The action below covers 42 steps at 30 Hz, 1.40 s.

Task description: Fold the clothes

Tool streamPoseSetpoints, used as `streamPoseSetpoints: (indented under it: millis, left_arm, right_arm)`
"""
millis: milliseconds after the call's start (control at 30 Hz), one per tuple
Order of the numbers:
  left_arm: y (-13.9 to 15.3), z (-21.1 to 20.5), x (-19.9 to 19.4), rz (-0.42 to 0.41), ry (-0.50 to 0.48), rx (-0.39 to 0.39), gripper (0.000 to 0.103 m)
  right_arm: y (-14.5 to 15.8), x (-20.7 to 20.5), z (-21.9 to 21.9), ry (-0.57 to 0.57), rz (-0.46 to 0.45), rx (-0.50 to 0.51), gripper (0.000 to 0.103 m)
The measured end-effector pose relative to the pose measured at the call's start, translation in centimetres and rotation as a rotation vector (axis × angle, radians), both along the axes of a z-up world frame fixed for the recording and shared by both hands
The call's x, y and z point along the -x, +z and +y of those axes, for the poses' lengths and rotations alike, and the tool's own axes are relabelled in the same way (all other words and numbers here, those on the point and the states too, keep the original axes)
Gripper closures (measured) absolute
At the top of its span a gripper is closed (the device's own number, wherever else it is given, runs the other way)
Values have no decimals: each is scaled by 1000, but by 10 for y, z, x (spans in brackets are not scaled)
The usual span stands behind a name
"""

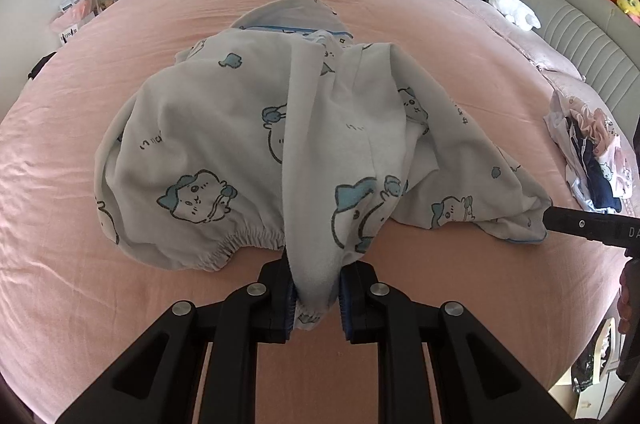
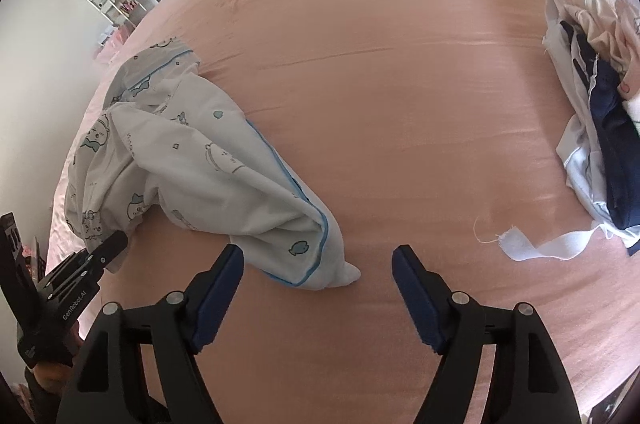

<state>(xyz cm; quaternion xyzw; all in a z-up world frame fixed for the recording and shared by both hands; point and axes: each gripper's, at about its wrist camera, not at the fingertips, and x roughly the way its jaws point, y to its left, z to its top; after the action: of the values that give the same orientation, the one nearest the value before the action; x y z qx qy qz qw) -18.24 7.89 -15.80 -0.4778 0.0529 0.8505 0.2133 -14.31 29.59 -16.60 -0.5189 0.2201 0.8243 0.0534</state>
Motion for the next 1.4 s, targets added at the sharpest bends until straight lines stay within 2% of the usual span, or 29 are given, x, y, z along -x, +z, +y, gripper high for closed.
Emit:
streamPoseSetpoints:
  millis: [133, 267, 433, 600, 767, 867, 1233, 1400]
  left_arm:
    - [8, -5, -1, 7, -11, -13, 88]
    - [23, -7, 0, 38, -46, -2, 88]
    - [43, -8, 3, 72, -76, 5, 88]
    - [56, -5, 9, 89, -88, 8, 88]
    - [66, 2, 17, 110, -112, 21, 88]
    - [70, 6, 19, 121, -128, 40, 88]
    - [77, 8, 37, 129, -125, 59, 88]
    - [82, 6, 47, 144, -123, 57, 88]
  right_arm:
    - [13, 6, -7, 12, 2, -31, 27]
    - [28, 11, -24, 53, 30, -110, 26]
    - [33, 8, -37, 113, 77, -75, 26]
    - [34, 11, -60, 197, 104, -209, 26]
    - [29, 18, -82, 317, 152, -273, 27]
    - [23, 25, -95, 377, 130, -337, 26]
    - [10, 37, -134, 521, 130, -465, 27]
    - [2, 39, -149, 575, 126, -493, 27]
